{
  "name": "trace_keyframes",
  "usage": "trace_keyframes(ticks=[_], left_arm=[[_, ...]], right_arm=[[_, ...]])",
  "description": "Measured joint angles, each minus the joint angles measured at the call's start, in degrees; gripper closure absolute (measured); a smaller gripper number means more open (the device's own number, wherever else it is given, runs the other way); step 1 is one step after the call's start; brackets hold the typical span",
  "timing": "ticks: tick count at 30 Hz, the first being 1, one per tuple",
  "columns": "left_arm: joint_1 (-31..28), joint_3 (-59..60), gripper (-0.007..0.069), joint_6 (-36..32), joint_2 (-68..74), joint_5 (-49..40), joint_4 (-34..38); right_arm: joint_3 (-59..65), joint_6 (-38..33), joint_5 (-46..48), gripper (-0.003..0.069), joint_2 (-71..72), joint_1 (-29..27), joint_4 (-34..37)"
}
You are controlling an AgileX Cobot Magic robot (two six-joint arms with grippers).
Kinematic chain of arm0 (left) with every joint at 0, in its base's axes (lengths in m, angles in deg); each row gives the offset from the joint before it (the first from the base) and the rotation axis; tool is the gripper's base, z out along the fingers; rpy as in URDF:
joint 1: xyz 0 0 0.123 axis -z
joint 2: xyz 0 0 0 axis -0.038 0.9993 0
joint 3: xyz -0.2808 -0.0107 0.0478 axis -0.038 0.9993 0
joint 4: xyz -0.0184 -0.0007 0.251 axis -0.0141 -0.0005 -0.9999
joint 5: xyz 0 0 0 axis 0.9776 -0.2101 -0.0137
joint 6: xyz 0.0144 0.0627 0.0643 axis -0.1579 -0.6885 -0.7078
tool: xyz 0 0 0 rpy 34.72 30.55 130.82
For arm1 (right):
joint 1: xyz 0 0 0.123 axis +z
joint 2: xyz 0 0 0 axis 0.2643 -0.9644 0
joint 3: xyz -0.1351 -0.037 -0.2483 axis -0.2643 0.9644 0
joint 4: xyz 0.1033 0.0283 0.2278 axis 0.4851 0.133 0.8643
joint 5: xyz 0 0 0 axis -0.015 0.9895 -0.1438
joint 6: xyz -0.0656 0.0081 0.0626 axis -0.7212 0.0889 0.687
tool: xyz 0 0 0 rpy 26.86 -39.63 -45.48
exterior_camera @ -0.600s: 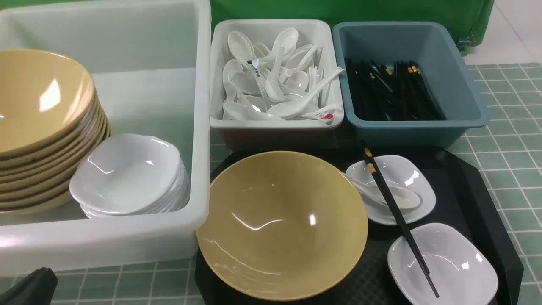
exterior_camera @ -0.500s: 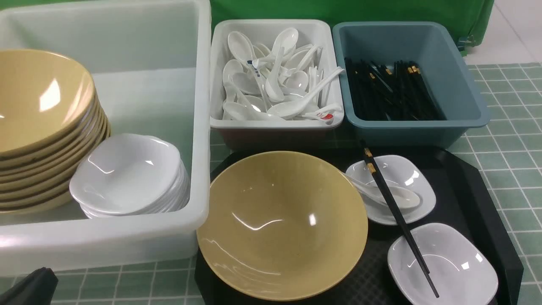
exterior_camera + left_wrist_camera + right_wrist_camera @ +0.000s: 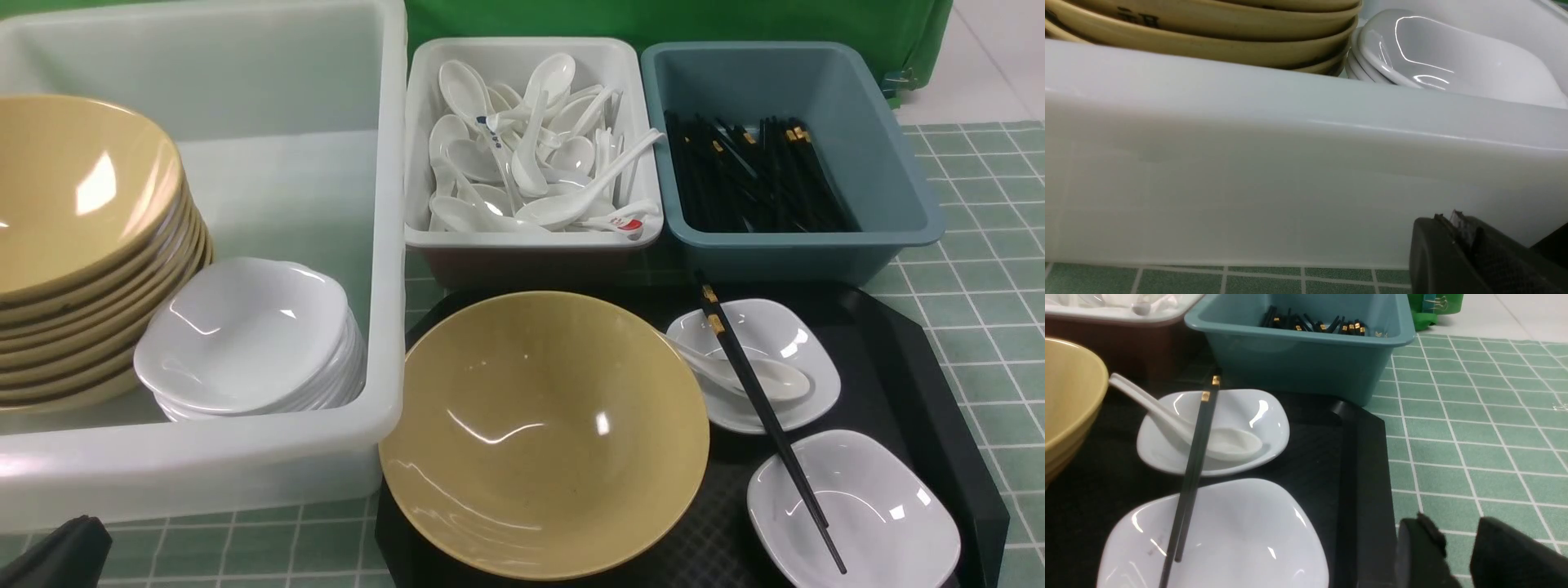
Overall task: On blue table put chopsticks spoon bowls plates into blue grey white boxes.
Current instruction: 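Grasp the large bowl on the tray by its rim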
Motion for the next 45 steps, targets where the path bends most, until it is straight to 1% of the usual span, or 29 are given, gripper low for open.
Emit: trace_keyframes(ticks=[7,12,15,23,26,28,30,31,35,38,39,40,41,42,43,44,45], left_arm=[[0.0,0.0,0.062,-0.3,0.0,0.0,-0.4],[0.0,0.0,0.062,-1.1,0.0,0.1,-4.3],[0.0,0.0,0.062,-1.2,0.0,0.1,-5.4],[0.0,0.2,0.062,-1.2,0.0,1.8,-5.0],[0.0,0.3,0.062,-1.2,0.0,2.7,-4.9],[0.0,0.3,0.062,-1.2,0.0,4.7,-4.8],[0.0,0.3,0.062,-1.2,0.0,8.8,-4.8],[0.0,0.3,0.062,-1.2,0.0,12.1,-4.8],[0.0,0.3,0.062,-1.5,0.0,28.5,-5.0],[0.0,0.3,0.062,-1.8,0.0,39.5,-5.6],[0.0,0.3,0.062,-1.8,0.0,45.2,-5.7],[0.0,0.3,0.062,-1.6,0.0,49.4,-5.6],[0.0,0.3,0.062,-1.4,0.0,49.4,-5.6],[0.0,0.3,0.062,1.2,0.0,58.2,-5.2],[0.0,0.3,0.062,1.6,0.0,59.3,-5.2],[0.0,0.3,0.062,5.6,0.0,67.3,-3.4],[0.0,0.3,0.062,6.6,0.0,69.0,-3.2]], right_arm=[[0.0,0.0,0.0,0.0421,0.0,0.0,0.0],[0.0,0.0,-0.1,0.0421,0.0,0.0,0.0],[0.0,0.0,-0.1,0.0421,0.0,0.0,0.0],[0.0,0.0,-0.3,0.0421,0.0,0.0,0.0],[0.1,0.1,-2.0,0.0421,0.0,0.0,0.0],[0.2,0.1,-9.4,0.0421,0.0,0.0,0.0],[0.2,0.2,-16.2,0.0421,0.0,0.0,0.0],[0.2,0.3,-22.1,0.0421,0.0,0.0,0.0],[0.2,0.8,-41.1,0.0421,0.0,0.0,0.0],[0.2,4.7,-51.0,0.0421,0.0,0.0,-0.2],[0.2,5.9,-54.3,0.0421,0.0,0.0,-0.2],[0.2,6.5,-56.0,0.0421,0.0,0.0,-0.2],[0.2,6.6,-56.3,0.0421,0.0,0.0,-0.2],[0.2,6.9,-57.5,0.0421,0.0,0.0,-0.2],[0.2,6.9,-57.7,0.0421,0.0,0.0,-0.2],[0.2,7.1,-58.2,0.0422,0.0,0.0,-0.2],[0.2,7.1,-58.2,0.0422,0.0,0.0,-0.2]])
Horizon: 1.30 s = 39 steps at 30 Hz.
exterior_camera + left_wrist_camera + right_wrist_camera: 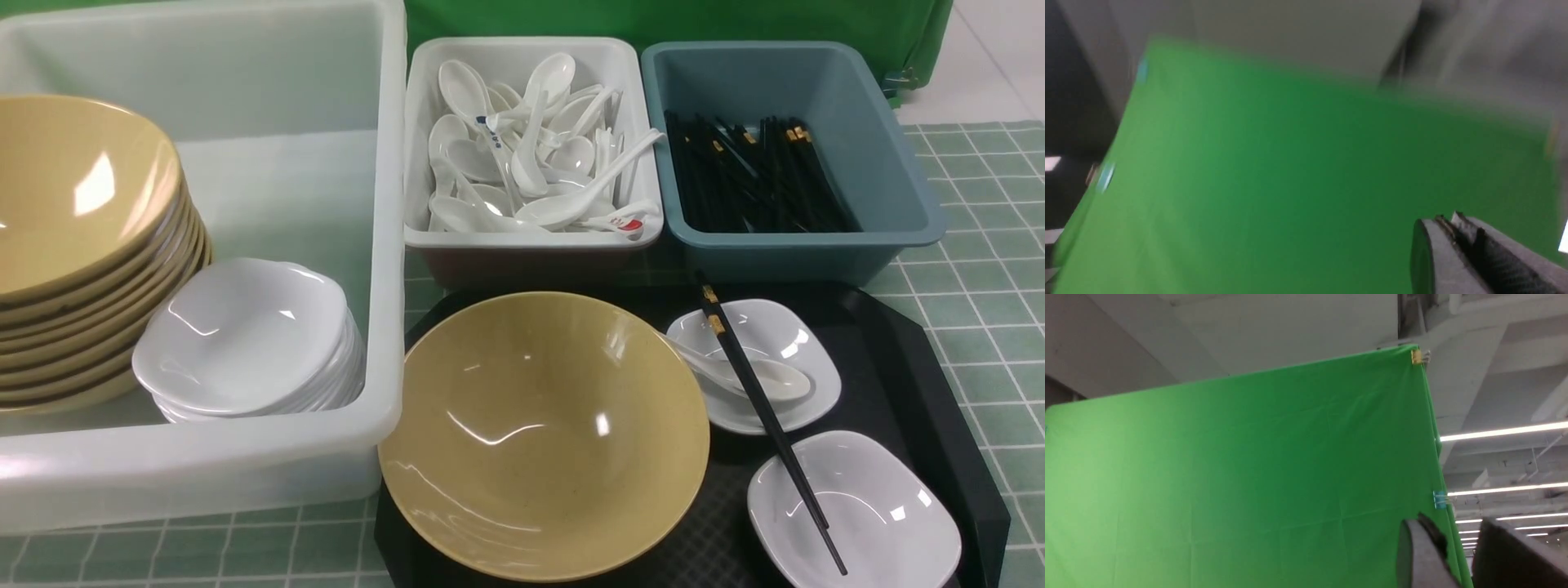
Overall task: On blue table put chopsticks spoon bowls plates into blue grey white boxes.
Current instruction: 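Grasp the large bowl on the tray by its rim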
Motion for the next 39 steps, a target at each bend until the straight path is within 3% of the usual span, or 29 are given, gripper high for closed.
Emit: trace_keyframes(ticks=[1,3,6,9,13,16,21,22,24,25,26,28,31,32,34,36,39], left_arm=[[0.0,-0.1,0.062,2.7,0.0,3.9,2.1],[0.0,-1.7,0.062,4.0,-0.1,2.4,4.3],[0.0,-14.1,0.062,1.2,2.0,-18.0,4.9],[0.0,-25.7,0.062,-4.3,8.8,-36.7,0.7],[0.0,-33.3,0.062,-7.6,20.2,-54.4,-2.3],[0.0,-33.9,0.062,-7.7,28.3,-60.8,-2.0],[0.9,-36.3,0.062,-5.5,39.4,-64.8,5.0],[1.1,-37.1,0.062,-5.8,39.8,-66.0,5.3],[4.2,-42.2,0.062,-9.3,45.5,-75.0,8.9],[6.3,-46.1,0.062,-12.0,48.7,-81.5,11.1],[6.7,-46.6,0.062,-12.5,49.2,-82.4,11.9],[12.1,-53.5,0.062,-17.2,56.6,-91.8,17.2],[19.7,-59.4,0.062,-20.6,65.5,-94.6,20.9],[19.7,-59.8,0.062,-20.8,65.5,-94.6,21.0],[27.3,-65.0,0.062,-21.8,74.8,-94.7,20.5],[30.2,-66.8,0.062,-21.7,79.1,-95.2,19.2],[35.8,-72.9,0.062,-20.5,89.4,-97.8,13.3]], right_arm=[[-0.6,0.2,1.1,0.0435,0.0,0.0,0.0],[-2.9,0.3,4.2,0.0457,0.0,0.0,0.0],[-14.2,-0.1,16.2,0.0555,-2.1,0.0,0.1],[-22.9,-5.1,26.2,0.0619,-7.4,0.0,0.2],[-28.6,-12.5,39.0,0.0622,-16.3,0.0,0.2],[-29.0,-14.3,51.2,0.0622,-23.8,0.0,0.2],[-29.0,-14.9,72.6,0.0622,-33.7,0.0,4.5],[-29.0,-15.6,73.3,0.0622,-34.4,0.0,4.9],[-29.0,-22.1,79.8,0.0622,-37.8,0.0,10.9],[-29.0,-25.9,81.6,0.0622,-39.0,0.0,15.5],[-29.0,-26.5,81.6,0.0622,-39.2,0.0,15.5],[-29.0,-35.1,80.8,0.0622,-40.8,0.0,24.3],[-29.0,-39.7,77.2,0.0622,-41.9,0.3,29.4],[-28.9,-40.1,76.9,0.0622,-42.0,0.2,29.4],[-28.2,-40.7,72.5,0.0622,-42.8,1.3,30.9],[-27.8,-40.6,72.1,0.0622,-43.0,1.9,31.1],[-27.1,-40.6,72.2,0.0622,-43.0,3.6,31.5]])
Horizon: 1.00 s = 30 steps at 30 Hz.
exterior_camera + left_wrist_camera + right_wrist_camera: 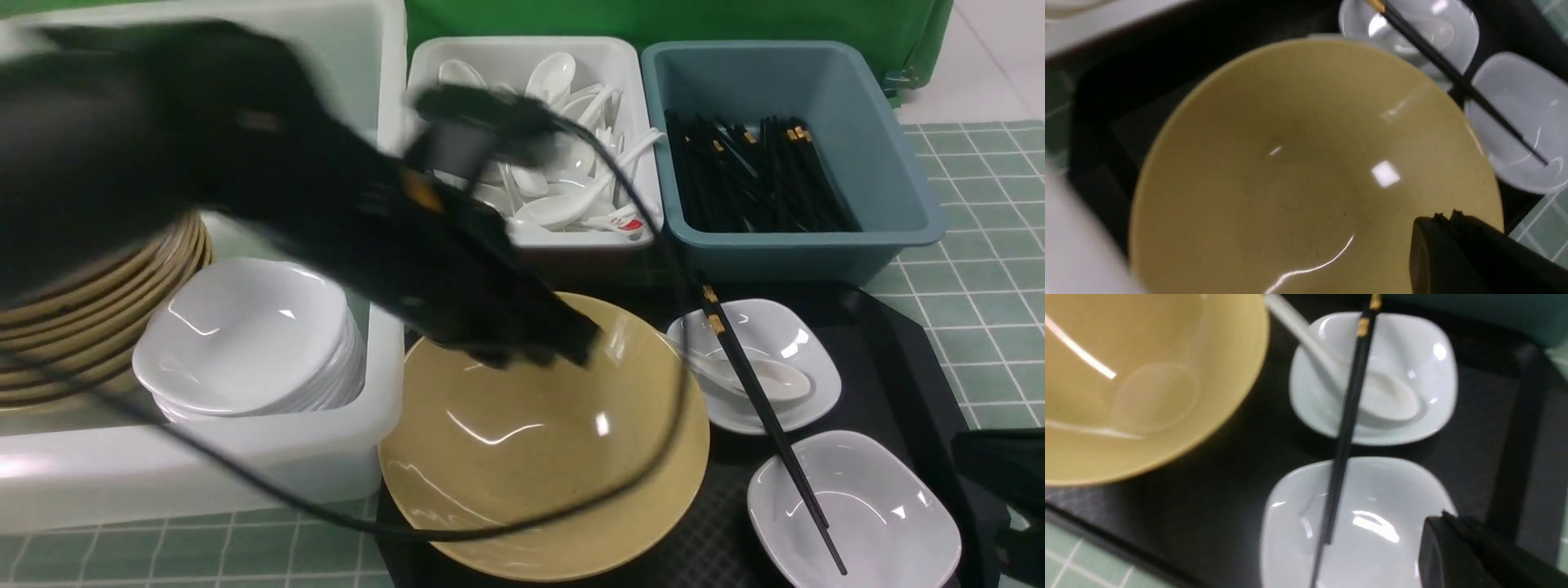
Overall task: On blue table put chopsticks spoon bowls plates into blue grey white boxes.
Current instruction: 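Grasp the large bowl on the tray by its rim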
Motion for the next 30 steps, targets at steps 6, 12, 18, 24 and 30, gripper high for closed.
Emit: trace_keyframes(ticks=[6,12,18,24,30], left_arm=[[7.7,-8.4,0.062,7.2,15.6,-3.4,-15.9],[10.3,-11.4,0.062,6.8,21.4,0.1,-10.5],[10.6,-13.3,0.0617,-1.9,22.0,6.7,5.8],[8.3,-17.8,0.052,-4.0,18.9,1.4,0.1],[3.3,-19.4,0.0307,3.4,17.0,-5.9,-18.1]], right_arm=[[0.1,-0.2,1.2,0.0622,0.0,3.2,0.1],[0.1,-0.2,0.6,0.0619,0.0,3.3,0.2],[0.1,-0.3,-0.7,0.0616,0.0,3.3,0.2],[0.1,-0.3,-0.7,0.0615,0.0,3.3,0.2],[0.1,-0.4,-0.9,0.0613,0.0,3.3,0.2]])
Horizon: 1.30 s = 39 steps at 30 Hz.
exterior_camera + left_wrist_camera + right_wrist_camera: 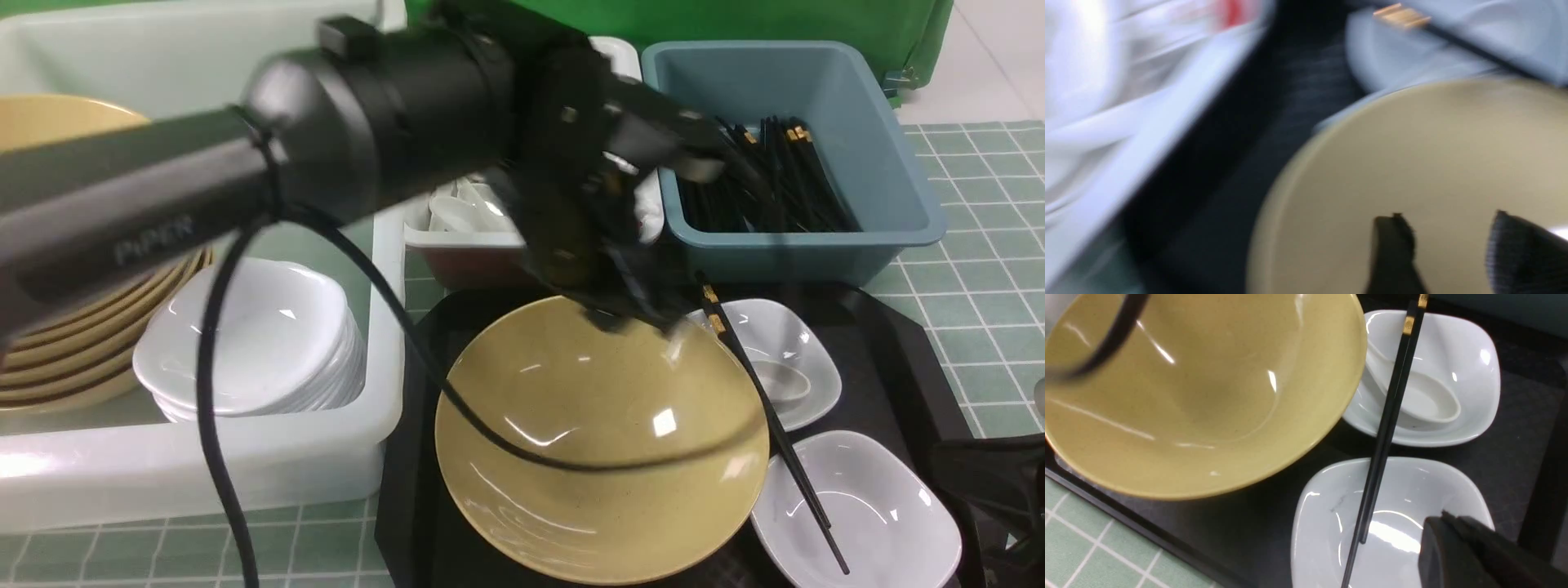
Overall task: On blue table put chopsticks spoon bowls plates into blue grey white boxes.
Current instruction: 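Grasp the large bowl on the tray by its rim, then place the tan bowl onto the bowl stack in the left bin with the left gripper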
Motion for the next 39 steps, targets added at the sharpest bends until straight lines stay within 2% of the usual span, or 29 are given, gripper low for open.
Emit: trace_keyframes(ticks=[1,4,7,12,14,16,20,24,27,31,34,36,37,38,39], left_arm=[[-1.9,0.2,0.0237,2.4,0.4,-0.6,-3.5],[-4.2,0.4,0.0158,3.7,2.4,-0.9,-4.9],[-4.6,0.4,0.0144,3.4,4.1,-0.9,-4.9],[-4.6,0.4,0.0168,-1.1,8.0,-0.9,-1.6],[-4.6,0.4,0.02,-3.3,8.9,-0.8,0.1],[-4.6,0.4,0.0264,-4.6,9.9,-0.9,1.1],[-4.7,0.4,0.0418,-5.5,9.5,-3.9,1.9],[-4.6,0.3,0.0493,-5.5,7.3,-5.9,3.3],[-4.3,0.3,0.0592,-5.6,2.7,-6.8,4.4],[-4.4,0.4,0.0617,-7.2,-2.8,-6.5,5.7],[-6.0,0.6,0.0617,-10.8,-8.3,-6.3,7.2],[-9.2,0.6,0.0617,-11.7,-12.1,-6.3,10.3],[-13.1,0.6,0.0617,-12.1,-15.9,-6.6,12.8],[-13.7,0.6,0.0617,-12.1,-16.3,-6.6,13.1],[-18.3,0.6,0.0618,-12.1,-19.1,-7.0,14.4]], right_arm=[[0.1,0.0,-0.3,0.0612,0.0,0.0,0.0],[0.1,0.0,-0.4,0.0612,0.0,0.0,0.1],[0.1,0.0,-0.5,0.0612,0.0,0.0,0.1],[0.1,0.0,-0.7,0.061,0.0,0.0,0.1],[0.1,0.0,-0.7,0.061,0.0,0.0,0.1],[0.1,0.0,-0.7,0.061,0.0,0.0,0.1],[0.1,0.1,-0.7,0.061,0.0,0.0,0.1],[0.1,0.1,-0.7,0.061,0.0,0.0,0.1],[0.1,0.2,-0.7,0.0608,0.0,0.0,0.1],[0.1,0.2,-0.7,0.0604,0.0,0.0,0.1],[0.1,0.2,-0.7,0.0601,0.0,0.0,0.1],[0.1,0.2,-0.7,0.0599,0.0,0.0,0.1],[0.2,0.2,-0.6,0.0598,0.0,0.0,0.1],[0.2,0.2,-0.6,0.0597,0.0,0.0,0.1],[0.2,0.2,-0.5,0.0596,0.0,0.0,0.1]])
